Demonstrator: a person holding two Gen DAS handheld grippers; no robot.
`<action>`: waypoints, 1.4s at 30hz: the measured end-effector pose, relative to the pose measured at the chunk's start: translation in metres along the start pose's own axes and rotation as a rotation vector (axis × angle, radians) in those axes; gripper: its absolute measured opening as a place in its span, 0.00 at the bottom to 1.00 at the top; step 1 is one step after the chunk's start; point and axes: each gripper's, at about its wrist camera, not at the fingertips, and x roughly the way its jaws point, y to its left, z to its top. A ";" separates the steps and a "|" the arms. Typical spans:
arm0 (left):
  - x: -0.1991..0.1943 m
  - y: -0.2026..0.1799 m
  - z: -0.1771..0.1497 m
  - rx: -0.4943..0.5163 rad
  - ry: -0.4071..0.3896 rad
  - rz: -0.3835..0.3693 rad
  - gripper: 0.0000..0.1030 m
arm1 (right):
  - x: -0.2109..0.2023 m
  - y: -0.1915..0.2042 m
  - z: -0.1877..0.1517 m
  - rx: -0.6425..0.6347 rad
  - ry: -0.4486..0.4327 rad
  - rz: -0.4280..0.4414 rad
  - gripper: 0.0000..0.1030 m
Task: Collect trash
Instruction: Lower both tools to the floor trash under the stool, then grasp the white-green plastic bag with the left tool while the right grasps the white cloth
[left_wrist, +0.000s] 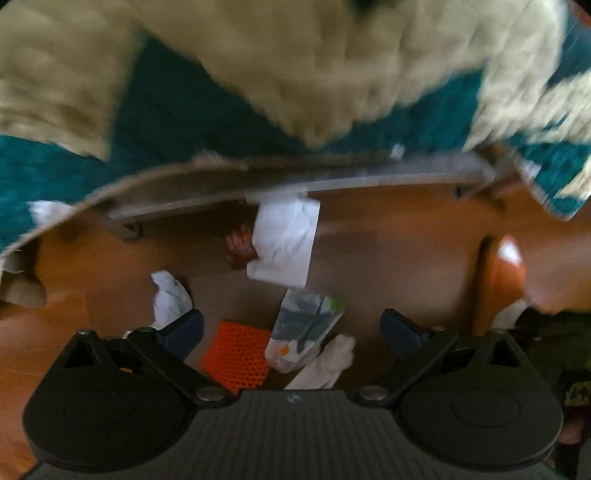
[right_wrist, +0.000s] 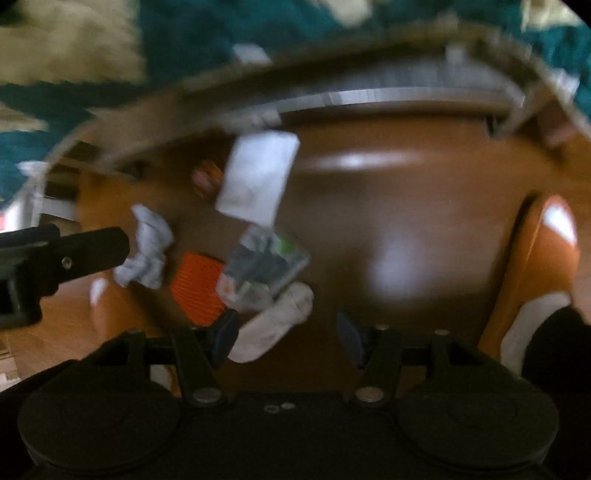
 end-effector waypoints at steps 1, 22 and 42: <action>0.015 -0.002 0.002 0.024 0.030 0.008 0.99 | 0.013 -0.004 0.002 0.012 0.022 -0.002 0.57; 0.191 0.007 -0.007 0.030 0.273 -0.026 0.51 | 0.158 -0.016 0.015 0.126 0.242 0.011 0.53; 0.117 -0.006 -0.014 -0.132 0.193 -0.075 0.05 | 0.062 0.003 0.009 -0.033 0.072 -0.158 0.13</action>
